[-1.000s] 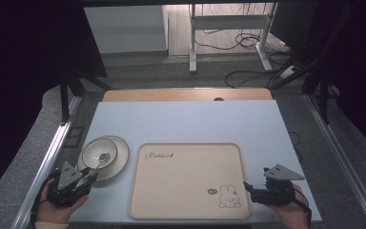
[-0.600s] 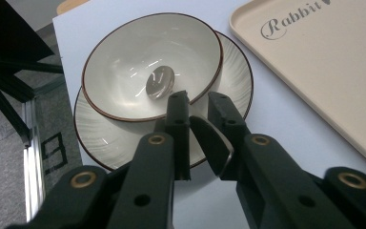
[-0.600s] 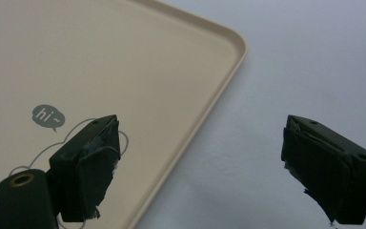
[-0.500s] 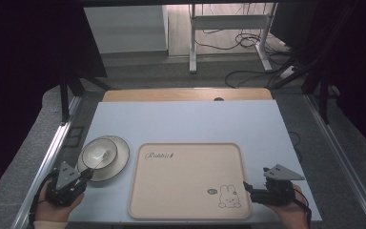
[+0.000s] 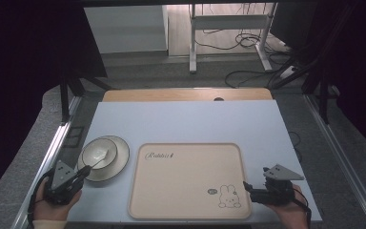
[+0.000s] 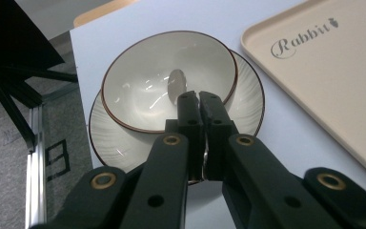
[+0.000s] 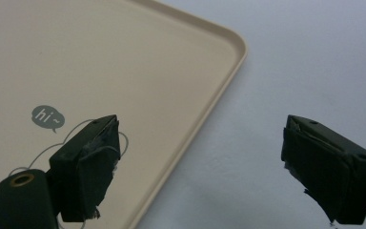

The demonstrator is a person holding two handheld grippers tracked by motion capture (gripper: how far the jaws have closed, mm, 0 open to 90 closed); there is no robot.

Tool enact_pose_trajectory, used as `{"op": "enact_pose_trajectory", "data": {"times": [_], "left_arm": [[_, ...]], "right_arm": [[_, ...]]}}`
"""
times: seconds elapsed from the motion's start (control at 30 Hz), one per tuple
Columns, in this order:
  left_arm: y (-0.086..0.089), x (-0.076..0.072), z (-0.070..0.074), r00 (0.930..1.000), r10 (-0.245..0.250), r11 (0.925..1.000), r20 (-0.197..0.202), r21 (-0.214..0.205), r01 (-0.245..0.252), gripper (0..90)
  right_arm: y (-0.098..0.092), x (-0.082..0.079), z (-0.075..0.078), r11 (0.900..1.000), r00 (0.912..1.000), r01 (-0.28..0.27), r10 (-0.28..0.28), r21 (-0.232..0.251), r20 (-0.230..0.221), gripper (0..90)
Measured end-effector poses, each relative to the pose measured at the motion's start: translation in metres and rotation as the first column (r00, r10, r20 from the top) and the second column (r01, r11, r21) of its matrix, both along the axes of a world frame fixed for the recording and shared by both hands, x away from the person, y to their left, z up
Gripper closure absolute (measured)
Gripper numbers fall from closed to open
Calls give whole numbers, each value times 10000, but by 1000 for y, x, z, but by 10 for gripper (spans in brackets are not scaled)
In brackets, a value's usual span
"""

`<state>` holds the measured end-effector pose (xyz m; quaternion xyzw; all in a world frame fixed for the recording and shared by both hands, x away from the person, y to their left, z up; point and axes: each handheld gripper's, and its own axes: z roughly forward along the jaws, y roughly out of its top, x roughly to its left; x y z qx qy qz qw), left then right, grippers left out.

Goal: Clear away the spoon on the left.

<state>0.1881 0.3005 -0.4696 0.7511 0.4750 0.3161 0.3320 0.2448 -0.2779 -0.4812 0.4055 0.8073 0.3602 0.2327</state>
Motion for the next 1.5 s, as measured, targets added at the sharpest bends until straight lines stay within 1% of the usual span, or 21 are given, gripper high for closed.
{"op": "enact_pose_trajectory", "data": {"times": [0.03,0.2,0.23,0.27,0.37,0.57,0.63,0.8,0.87,0.9,1.07,1.3,1.5], "left_arm": [[1,-1,1,10000,-2,10000,50,-84,3,892],[1,-2,3,9998,25,9998,186,-191,-21,892],[1,-3,4,9994,49,9997,330,-234,-42,892],[1,-3,4,9994,49,9997,330,-234,-42,892],[2,-5,7,9986,89,9994,515,-340,-72,892],[4,-6,10,9982,103,9986,598,-518,-72,892],[7,-6,12,9978,158,9969,637,-781,-108,892],[10,-8,14,9969,222,9954,758,-950,-149,892],[10,-8,16,9968,175,9945,779,-1042,-93,892],[10,-9,18,9967,105,9932,804,-1166,-11,892],[9,-10,23,9958,35,9915,915,-1297,84,892],[7,-14,33,9920,-106,9858,1260,-1651,316,892],[4,-16,39,9890,-235,9830,1460,-1771,495,892]], "right_arm": [[0,0,0,10000,10000,4,-4,8,-5,132],[-1,0,0,10000,10000,0,0,6,-1,132],[-1,0,0,10000,10000,6,-6,13,15,132],[-1,0,0,10000,10000,5,-5,13,22,132],[0,0,0,10000,10000,2,-2,15,16,132],[0,0,0,10000,10000,13,-13,0,-10,132],[0,0,0,10000,10000,15,-15,-10,-8,133],[0,0,-1,10000,10000,13,-13,-7,-17,134],[0,0,-1,10000,10000,10,-10,-19,-18,134],[0,0,-1,10000,10000,18,-18,-10,-31,134],[0,0,-1,10000,10000,17,-17,-28,-13,136],[0,0,-1,10000,10000,10,-10,-53,-24,137],[0,0,-1,10000,10000,17,-17,-62,-24,137]]}}
